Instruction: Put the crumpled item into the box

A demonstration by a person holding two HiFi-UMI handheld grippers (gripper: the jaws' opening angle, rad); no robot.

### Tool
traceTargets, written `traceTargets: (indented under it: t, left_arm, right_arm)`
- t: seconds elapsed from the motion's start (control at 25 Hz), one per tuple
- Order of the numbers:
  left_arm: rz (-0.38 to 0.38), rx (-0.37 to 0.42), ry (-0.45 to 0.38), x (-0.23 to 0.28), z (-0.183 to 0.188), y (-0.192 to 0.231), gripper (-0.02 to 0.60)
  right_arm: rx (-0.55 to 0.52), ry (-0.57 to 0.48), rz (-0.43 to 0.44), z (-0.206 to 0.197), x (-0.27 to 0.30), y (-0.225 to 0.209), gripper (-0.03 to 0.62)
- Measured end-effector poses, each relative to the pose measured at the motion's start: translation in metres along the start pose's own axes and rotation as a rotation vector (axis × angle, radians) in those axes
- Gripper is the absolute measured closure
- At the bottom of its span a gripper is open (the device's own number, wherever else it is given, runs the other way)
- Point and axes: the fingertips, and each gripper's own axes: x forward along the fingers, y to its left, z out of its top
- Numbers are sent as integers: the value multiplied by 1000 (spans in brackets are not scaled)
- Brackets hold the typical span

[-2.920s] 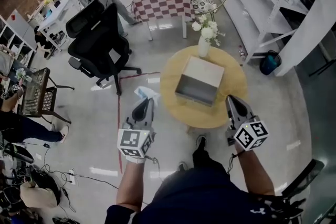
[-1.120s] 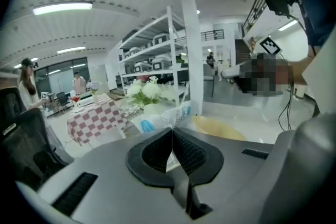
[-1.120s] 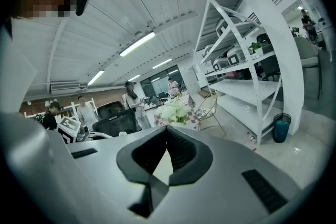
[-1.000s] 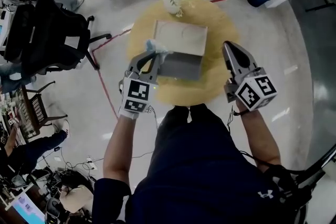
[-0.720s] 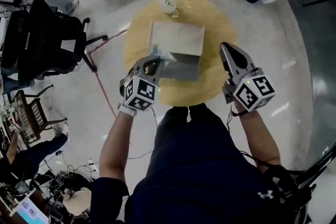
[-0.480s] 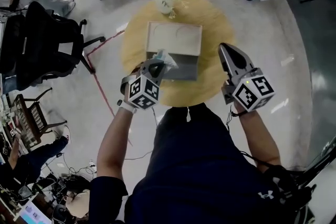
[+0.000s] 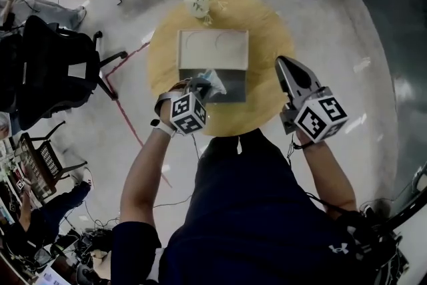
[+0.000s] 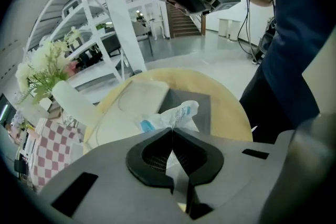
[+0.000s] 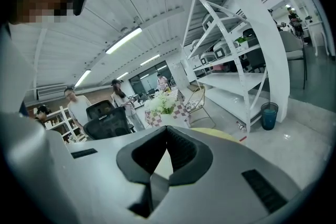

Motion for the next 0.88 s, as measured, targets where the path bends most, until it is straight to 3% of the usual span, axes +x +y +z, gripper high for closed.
traceTargets:
  t: [0.56, 0.88]
  left_arm:
    - [-147, 203, 108, 47, -19, -24, 563]
    - [-180, 206, 138, 62, -29, -26, 563]
  right_arm:
    - [35, 18, -51, -13, -4, -16, 592]
    - [39, 35, -46, -18, 0, -14, 592]
